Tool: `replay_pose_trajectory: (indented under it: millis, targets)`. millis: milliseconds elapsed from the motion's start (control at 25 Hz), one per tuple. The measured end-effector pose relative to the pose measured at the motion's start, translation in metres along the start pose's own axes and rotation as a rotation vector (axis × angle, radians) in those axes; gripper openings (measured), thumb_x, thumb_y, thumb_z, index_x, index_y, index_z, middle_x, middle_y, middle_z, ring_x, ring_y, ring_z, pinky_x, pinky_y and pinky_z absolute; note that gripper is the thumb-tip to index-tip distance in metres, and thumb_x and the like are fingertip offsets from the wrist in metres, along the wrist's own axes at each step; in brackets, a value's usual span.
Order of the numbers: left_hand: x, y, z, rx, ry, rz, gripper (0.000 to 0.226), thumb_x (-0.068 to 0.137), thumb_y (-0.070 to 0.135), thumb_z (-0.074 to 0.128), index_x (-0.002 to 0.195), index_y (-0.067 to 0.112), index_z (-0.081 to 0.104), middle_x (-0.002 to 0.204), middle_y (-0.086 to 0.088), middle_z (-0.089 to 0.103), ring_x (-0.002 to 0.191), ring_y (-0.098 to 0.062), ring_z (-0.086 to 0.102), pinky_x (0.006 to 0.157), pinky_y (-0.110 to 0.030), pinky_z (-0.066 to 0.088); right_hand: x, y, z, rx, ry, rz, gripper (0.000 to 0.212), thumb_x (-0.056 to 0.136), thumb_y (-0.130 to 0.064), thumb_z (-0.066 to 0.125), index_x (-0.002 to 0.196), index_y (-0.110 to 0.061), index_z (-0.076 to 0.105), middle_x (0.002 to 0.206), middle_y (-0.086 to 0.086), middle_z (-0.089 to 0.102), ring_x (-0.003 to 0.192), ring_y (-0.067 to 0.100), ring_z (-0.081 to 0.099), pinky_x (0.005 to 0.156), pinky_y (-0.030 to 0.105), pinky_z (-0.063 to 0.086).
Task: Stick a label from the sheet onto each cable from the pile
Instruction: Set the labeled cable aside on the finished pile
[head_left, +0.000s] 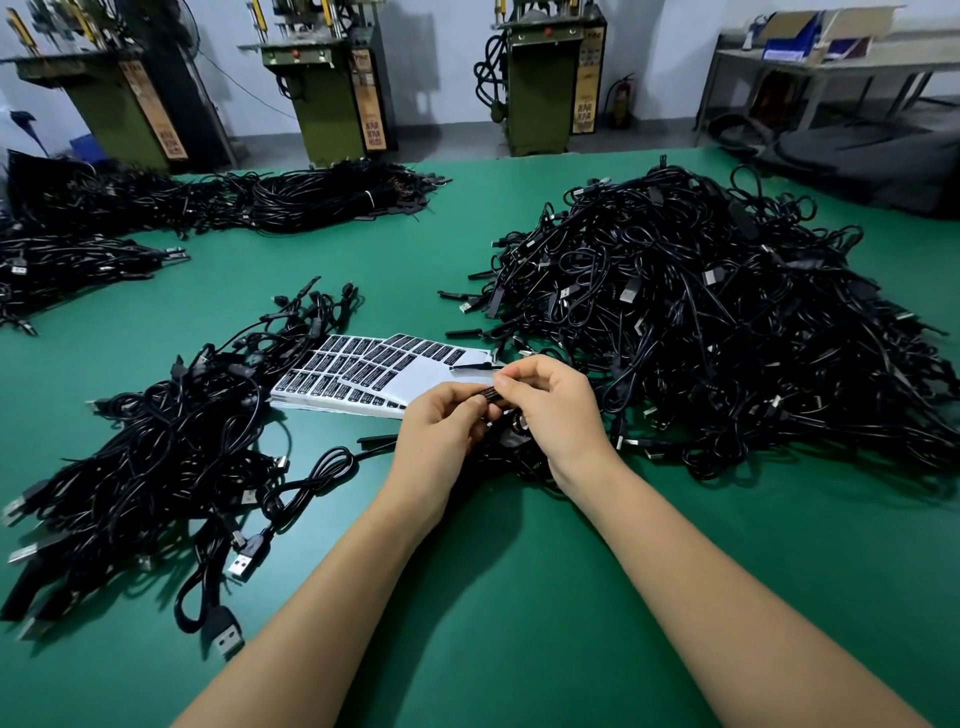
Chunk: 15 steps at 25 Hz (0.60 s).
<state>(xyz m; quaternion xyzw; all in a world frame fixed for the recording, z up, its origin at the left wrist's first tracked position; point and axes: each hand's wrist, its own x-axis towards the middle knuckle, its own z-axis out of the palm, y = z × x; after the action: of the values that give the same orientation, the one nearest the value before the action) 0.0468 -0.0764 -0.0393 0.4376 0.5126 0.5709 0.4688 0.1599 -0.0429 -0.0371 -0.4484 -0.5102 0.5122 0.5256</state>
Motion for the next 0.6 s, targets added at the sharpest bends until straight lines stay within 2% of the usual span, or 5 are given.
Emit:
replay_pose_trajectory:
  millis: [120,200,360,440,600]
  targets:
    - [-0.001,0.000,-0.001,-0.006,-0.005,0.001,0.016,0.094,0.003,0.052,0.090,0.007,0.067,0.065,0.004,0.064,0.052,-0.003,0.051,0.049,-0.013,0.039,0.003,-0.002,-0.004,-0.002,-0.029,0.027,0.021,0.088,-0.002,0.061,0.077,-0.018,0.068,0.067,-0.007,0.065,0.060,0.001,0.059,0.053,0.010,0.042]
    - [-0.003,0.002,-0.002,-0.053,0.015,-0.013,0.015,0.095,0.004,0.052,0.090,0.008,0.065,0.066,0.001,0.063,0.052,-0.006,0.051,0.050,-0.016,0.040,0.005,-0.004,-0.009,0.021,-0.069,0.050,0.020,0.093,-0.002,0.055,0.087,-0.016,0.068,0.072,-0.002,0.068,0.065,0.006,0.059,0.055,0.013,0.042]
    - [-0.006,0.022,-0.013,-0.260,0.072,-0.028,0.014,0.097,0.001,0.048,0.090,0.004,0.060,0.063,-0.002,0.061,0.045,-0.007,0.048,0.042,-0.015,0.039,0.010,-0.010,-0.028,0.411,-0.027,0.225,0.016,0.099,-0.007,0.046,0.106,-0.004,0.060,0.081,0.009,0.073,0.071,0.016,0.067,0.054,0.018,0.047]
    - [-0.009,0.044,-0.021,-0.308,0.078,0.017,0.012,0.096,0.002,0.048,0.092,0.002,0.059,0.064,-0.002,0.062,0.043,-0.005,0.046,0.039,-0.014,0.037,0.011,-0.012,-0.035,0.511,-0.064,0.277,0.018,0.100,-0.009,0.045,0.110,-0.004,0.058,0.087,0.010,0.074,0.076,0.017,0.070,0.057,0.021,0.050]
    - [-0.013,0.100,-0.056,-0.286,0.111,0.199,0.008,0.094,0.005,0.051,0.094,0.004,0.060,0.069,-0.003,0.068,0.045,-0.004,0.050,0.039,-0.012,0.039,0.010,-0.013,-0.039,0.524,-0.146,0.305,0.019,0.100,-0.010,0.044,0.108,-0.005,0.061,0.085,0.008,0.073,0.075,0.016,0.069,0.061,0.022,0.051]
